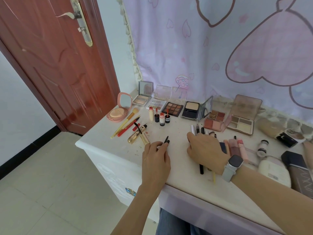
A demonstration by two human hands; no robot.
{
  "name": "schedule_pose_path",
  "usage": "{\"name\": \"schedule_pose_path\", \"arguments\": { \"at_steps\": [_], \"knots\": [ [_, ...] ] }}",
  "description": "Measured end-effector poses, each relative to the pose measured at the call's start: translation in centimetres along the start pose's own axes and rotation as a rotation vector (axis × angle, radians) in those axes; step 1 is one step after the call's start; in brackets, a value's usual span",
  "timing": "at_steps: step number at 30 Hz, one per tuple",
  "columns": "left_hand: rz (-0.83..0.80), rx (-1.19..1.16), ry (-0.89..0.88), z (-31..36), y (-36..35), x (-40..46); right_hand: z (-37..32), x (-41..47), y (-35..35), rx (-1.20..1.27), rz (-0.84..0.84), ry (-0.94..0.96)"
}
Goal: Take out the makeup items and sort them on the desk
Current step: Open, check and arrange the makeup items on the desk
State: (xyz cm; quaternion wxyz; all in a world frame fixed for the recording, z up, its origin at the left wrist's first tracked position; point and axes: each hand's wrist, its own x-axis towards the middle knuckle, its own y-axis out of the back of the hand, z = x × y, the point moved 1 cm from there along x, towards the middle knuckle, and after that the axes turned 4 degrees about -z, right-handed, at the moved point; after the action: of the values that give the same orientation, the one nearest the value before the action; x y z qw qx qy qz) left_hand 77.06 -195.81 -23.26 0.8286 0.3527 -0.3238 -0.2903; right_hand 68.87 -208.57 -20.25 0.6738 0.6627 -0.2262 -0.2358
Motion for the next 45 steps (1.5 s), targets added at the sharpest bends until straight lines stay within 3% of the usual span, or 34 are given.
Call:
{"name": "schedule_pose_path", "arguments": {
  "at_steps": [6,12,19,25,29,33,40,43,45],
  "knots": [
    [0.037,-0.070,0.004,0.0,0.5,-0.3,0.5,0.0,0.0,0.180,0.083,0.023],
    [0.181,-0.148,-0.015,0.5,1.3,0.0,1.9,-0.2,1.1,1.083,-0.027,-0.069],
    [0.103,-0.143,-0.141,1.8,2.6,2.0,2.6,-1.2,3.4,1.447,-0.256,0.022],
    [0.190,0.117,-0.372,2.3,2.8,2.1,2.7,-1.5,4.9,1.438,-0.309,0.135],
    [0.149,0.111,-0.377,2.5,3.2,1.8,2.0,-1.5,5.2,1.266,-0.040,0.051],
    [0.063,0.090,-0.342,2.9,3.3,1.2,1.4,-1.6,5.1,1.139,0.164,0.089],
    [-0.213,-0.430,-0.171,2.6,3.8,1.4,1.8,-2.7,5.8,1.042,0.300,0.311],
    [-0.153,-0.717,-0.046,2.4,4.4,1.2,2.1,-2.4,5.8,1.266,0.285,0.180],
    [0.025,-0.811,0.037,2.8,4.5,1.1,1.8,-2.3,5.5,1.486,0.276,0.047]
  ]
}}
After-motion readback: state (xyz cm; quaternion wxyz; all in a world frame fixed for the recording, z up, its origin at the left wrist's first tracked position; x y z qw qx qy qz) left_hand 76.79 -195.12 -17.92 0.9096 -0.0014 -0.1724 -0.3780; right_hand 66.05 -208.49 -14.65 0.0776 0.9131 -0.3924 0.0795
